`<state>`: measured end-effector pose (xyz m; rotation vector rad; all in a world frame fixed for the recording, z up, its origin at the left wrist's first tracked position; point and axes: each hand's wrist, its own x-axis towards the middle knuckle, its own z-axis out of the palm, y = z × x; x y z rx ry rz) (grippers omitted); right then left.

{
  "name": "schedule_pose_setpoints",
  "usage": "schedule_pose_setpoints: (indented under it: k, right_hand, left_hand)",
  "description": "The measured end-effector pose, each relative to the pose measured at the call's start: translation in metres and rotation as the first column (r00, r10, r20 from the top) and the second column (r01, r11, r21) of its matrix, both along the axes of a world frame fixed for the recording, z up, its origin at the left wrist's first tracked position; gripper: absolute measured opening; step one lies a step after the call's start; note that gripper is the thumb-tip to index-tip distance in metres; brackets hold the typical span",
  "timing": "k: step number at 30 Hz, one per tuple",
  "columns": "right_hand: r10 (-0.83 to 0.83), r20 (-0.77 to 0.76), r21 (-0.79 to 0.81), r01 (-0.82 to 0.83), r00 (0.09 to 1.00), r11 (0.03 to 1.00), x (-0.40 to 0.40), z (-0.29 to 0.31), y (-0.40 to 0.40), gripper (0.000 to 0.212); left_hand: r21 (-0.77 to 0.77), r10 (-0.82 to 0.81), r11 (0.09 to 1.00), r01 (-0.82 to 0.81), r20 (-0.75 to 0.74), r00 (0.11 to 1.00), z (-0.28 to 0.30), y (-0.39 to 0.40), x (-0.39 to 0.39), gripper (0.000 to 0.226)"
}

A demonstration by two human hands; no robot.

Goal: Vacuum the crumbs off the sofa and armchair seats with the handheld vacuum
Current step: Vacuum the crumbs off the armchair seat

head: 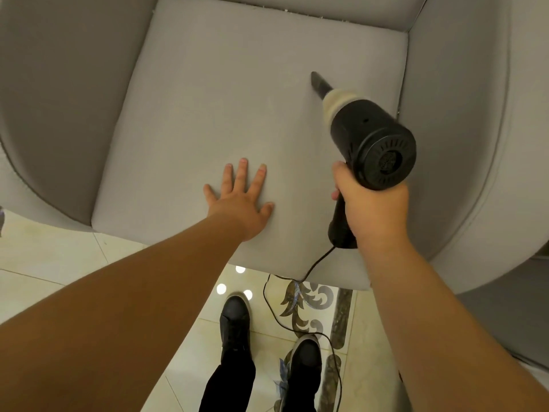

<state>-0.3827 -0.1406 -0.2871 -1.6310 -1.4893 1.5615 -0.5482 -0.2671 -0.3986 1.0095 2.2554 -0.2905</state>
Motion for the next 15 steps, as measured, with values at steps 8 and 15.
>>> schedule_pose_setpoints:
  k: [8,15]
  right_hand:
    - [0.237,0.025,-0.105,-0.234,0.971,0.967,0.008,-0.002,-0.023,0.016]
    - [0.086,0.016,0.009,-0.086,0.996,0.996,-0.013,0.001,-0.003,0.016]
  left_hand:
    - [0.004,-0.011,1.0,0.011,0.03,1.0,-0.001,-0.001,-0.002,0.079]
    - [0.008,-0.009,1.0,0.009,0.02,1.0,-0.003,0.0,-0.002,0.08]
